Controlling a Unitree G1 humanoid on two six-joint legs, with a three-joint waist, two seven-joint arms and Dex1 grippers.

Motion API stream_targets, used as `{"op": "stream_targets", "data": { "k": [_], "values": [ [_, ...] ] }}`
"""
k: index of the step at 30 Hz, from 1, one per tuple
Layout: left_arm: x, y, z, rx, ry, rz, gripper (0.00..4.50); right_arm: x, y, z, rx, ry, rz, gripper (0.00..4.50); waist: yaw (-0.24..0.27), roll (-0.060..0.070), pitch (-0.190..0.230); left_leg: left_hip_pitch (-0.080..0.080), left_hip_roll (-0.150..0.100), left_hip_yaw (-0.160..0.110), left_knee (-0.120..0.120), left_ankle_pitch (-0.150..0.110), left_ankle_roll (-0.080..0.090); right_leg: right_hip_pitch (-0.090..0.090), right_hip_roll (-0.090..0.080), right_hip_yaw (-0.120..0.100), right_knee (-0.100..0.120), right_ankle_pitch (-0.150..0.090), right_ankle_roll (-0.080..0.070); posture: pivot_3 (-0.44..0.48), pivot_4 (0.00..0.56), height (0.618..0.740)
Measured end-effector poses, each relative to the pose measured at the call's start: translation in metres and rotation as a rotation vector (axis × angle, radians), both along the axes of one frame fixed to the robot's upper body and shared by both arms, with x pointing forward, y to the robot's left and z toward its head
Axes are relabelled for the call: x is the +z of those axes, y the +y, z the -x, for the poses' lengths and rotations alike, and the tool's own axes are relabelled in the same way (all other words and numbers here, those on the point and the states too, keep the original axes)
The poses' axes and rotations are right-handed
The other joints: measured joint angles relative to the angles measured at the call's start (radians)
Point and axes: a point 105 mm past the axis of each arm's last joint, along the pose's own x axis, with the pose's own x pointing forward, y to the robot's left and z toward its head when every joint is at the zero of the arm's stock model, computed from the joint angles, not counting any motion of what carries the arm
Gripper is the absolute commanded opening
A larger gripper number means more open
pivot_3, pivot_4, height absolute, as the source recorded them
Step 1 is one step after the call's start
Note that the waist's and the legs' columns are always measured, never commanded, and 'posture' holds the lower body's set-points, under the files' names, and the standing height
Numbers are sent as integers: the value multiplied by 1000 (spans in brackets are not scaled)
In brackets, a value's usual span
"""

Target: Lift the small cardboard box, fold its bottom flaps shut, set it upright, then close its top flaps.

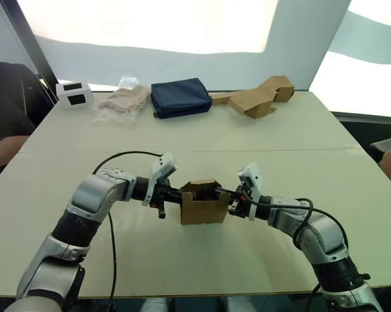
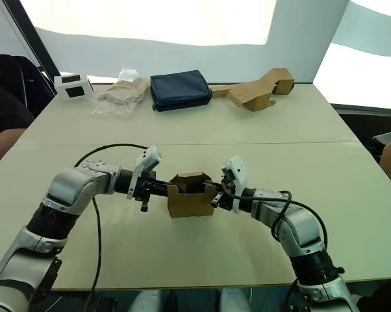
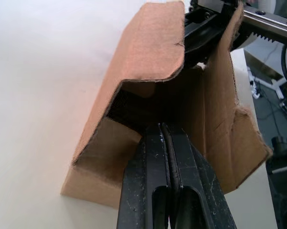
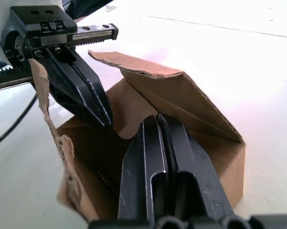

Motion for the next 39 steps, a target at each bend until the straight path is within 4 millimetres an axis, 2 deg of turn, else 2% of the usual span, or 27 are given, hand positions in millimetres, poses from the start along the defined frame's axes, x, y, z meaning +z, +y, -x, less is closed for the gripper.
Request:
{"op": "stream_targets", "data": {
  "k": [4,6,10,13,16,21,24,28,39],
  "values": [
    [37,8,-13,48,-80,93,39,30,-6,-1,-7,-17,-120,0,-3,0,0,-1,0,0,0,0,0,-2,0,0,0,0,0,0,150,740],
    [48,12,-16,61,-101,120,39,47,-8,0,-14,-42,-176,0,-5,0,0,-1,0,0,-1,0,0,-2,0,0,0,0,0,0,150,740],
    [46,31,-28,137,-85,132,39,72,-11,11,0,-62,-277,0,-3,0,0,-2,0,-1,-2,0,0,-2,0,-2,0,0,0,0,150,740],
    [36,40,-41,192,-91,132,39,80,-5,28,76,-82,-264,0,0,0,0,-2,0,-1,-2,0,0,-2,0,-2,0,0,0,0,150,740],
    [24,35,-56,221,-80,146,39,66,7,48,187,-56,-169,0,6,0,0,-3,-1,-2,0,0,0,-1,-1,-2,-2,0,0,0,150,740],
    [6,1,-68,164,-73,161,39,36,30,63,312,-9,-47,0,0,-1,1,-3,-2,0,1,0,0,-1,-1,-1,-3,0,0,0,150,740],
    [-5,-8,-70,138,-64,143,39,30,32,57,305,-16,-13,0,-7,-1,1,-3,-1,0,0,0,0,-3,1,-1,-1,0,0,0,150,740],
    [-19,-6,-68,115,-23,126,39,23,35,46,285,-30,15,0,-3,-1,1,-3,-1,-3,0,0,0,-3,2,-3,0,0,0,0,150,740],
    [-28,-1,-50,27,25,139,39,6,36,24,202,-30,39,0,-2,-1,1,-4,-1,-3,0,0,0,-3,0,-3,0,0,0,0,150,740]
  ]
}}
